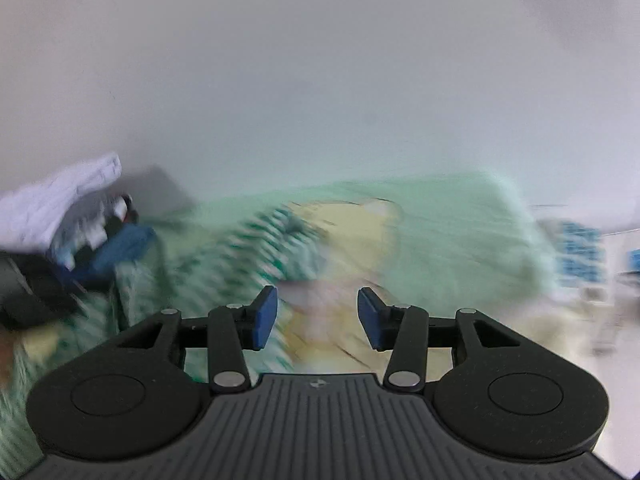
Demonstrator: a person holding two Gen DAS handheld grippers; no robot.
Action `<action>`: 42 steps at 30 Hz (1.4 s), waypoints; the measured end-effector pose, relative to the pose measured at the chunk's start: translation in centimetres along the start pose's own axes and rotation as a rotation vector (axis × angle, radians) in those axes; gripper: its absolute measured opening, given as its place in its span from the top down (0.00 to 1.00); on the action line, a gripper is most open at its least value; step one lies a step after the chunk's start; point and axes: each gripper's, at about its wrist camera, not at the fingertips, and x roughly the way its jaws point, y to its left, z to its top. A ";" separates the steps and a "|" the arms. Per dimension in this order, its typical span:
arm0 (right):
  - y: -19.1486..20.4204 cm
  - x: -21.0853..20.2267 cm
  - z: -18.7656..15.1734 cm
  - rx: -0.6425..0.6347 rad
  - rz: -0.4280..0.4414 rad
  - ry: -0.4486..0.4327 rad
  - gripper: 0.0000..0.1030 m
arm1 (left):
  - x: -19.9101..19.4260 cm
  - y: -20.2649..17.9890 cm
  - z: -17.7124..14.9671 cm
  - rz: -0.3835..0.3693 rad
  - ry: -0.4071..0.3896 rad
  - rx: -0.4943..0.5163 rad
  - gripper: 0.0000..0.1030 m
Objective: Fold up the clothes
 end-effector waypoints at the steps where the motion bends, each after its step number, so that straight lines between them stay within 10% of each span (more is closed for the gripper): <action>1: -0.6 -1.9 -0.9 -0.033 -0.044 0.003 0.52 | -1.5 0.3 -0.6 -0.005 -0.020 0.006 0.39; 11: -7.7 -9.9 -11.3 0.125 -0.462 0.062 0.43 | -8.3 -6.3 -7.3 -0.131 -0.046 0.008 0.23; 16: -8.2 -8.7 -12.5 0.240 -0.422 0.044 0.46 | -9.4 -10.1 -9.9 -0.147 -0.038 0.013 0.11; 20: -8.2 -9.1 -11.9 0.266 -0.343 -0.020 0.93 | -9.7 -12.2 -11.3 -0.141 -0.021 0.008 0.10; 25: -7.6 -13.0 -11.3 0.194 -0.313 -0.157 0.93 | -10.4 -13.0 -12.9 -0.119 -0.035 -0.018 0.04; 30: -7.8 -11.7 -12.7 0.056 -0.262 0.050 0.89 | -10.5 -12.6 -12.9 -0.138 -0.024 -0.064 0.09; 34: -9.7 -13.1 -11.9 0.212 -0.217 -0.002 0.44 | -11.8 -13.5 -10.2 -0.212 -0.078 -0.039 0.12; 42: -13.9 -11.0 -10.2 0.546 -0.168 0.108 0.67 | -13.5 -24.6 -2.6 -0.507 -0.224 0.168 0.09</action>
